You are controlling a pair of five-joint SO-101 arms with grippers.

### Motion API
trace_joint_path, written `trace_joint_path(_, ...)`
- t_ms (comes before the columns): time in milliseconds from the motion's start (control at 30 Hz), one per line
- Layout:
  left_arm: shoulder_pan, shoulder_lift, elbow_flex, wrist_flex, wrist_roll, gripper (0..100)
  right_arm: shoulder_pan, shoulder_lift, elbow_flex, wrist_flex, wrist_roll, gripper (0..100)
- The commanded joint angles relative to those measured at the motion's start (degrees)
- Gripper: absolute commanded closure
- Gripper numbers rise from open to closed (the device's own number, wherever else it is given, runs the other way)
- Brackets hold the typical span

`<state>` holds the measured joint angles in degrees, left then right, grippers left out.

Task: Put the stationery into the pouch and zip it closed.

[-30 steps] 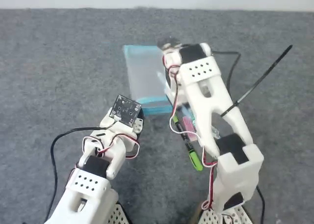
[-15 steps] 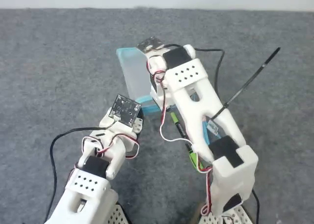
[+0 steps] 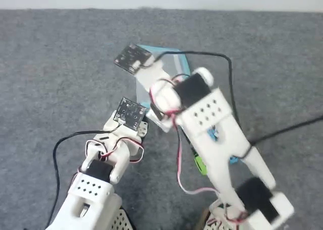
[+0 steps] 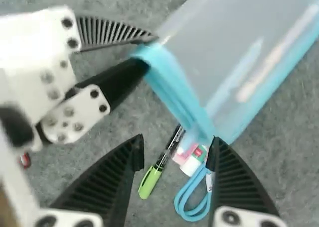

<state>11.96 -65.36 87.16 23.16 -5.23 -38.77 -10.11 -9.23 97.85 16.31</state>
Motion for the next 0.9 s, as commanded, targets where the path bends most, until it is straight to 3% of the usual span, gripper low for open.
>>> trace_joint_path(0, -7.03, 0.53, -1.89, -2.64, 1.05, 99, 4.88, -8.57, 7.12, -3.74, 0.70, 80.0)
trace_joint_path(133, -21.80, 0.70, -4.79, -4.13, 13.98, 99, 14.02, -14.55, 22.24, -9.71, 0.62, 80.0)
trace_joint_path(200, -22.95, 1.05, -5.23, -3.96, 14.95, 99, 16.84, -17.63, 30.24, -13.93, 0.62, 80.0)
trace_joint_path(267, -17.41, 1.14, -4.26, -2.02, 10.99, 99, 17.98, -20.44, 37.27, -17.98, 0.79, 80.0)
trace_joint_path(367, -3.78, 0.62, -1.80, 0.97, -1.05, 99, 17.98, -22.99, 45.80, -23.34, 0.70, 80.0)
trace_joint_path(433, -0.35, 0.53, -1.45, 1.76, -5.89, 99, 18.07, -23.69, 49.58, -25.45, 0.70, 80.0)
trace_joint_path(533, -10.73, 0.53, -3.65, -0.88, -0.97, 99, 18.15, -23.78, 53.63, -27.12, 1.05, 80.0)
trace_joint_path(600, -21.10, 0.62, -5.23, -2.55, 7.12, 99, 18.15, -23.87, 55.30, -28.26, 1.05, 80.0)
trace_joint_path(667, -26.99, 0.62, -5.93, -2.46, 13.80, 99, 18.15, -23.87, 56.26, -29.76, 0.97, 80.0)
trace_joint_path(733, -25.49, 0.97, -6.11, -0.53, 12.48, 99, 18.15, -23.78, 56.35, -30.29, 0.88, 80.0)
trace_joint_path(867, -12.13, 0.53, -4.70, 2.90, 0.44, 99, 18.15, -23.78, 56.62, -30.02, 0.70, 80.0)
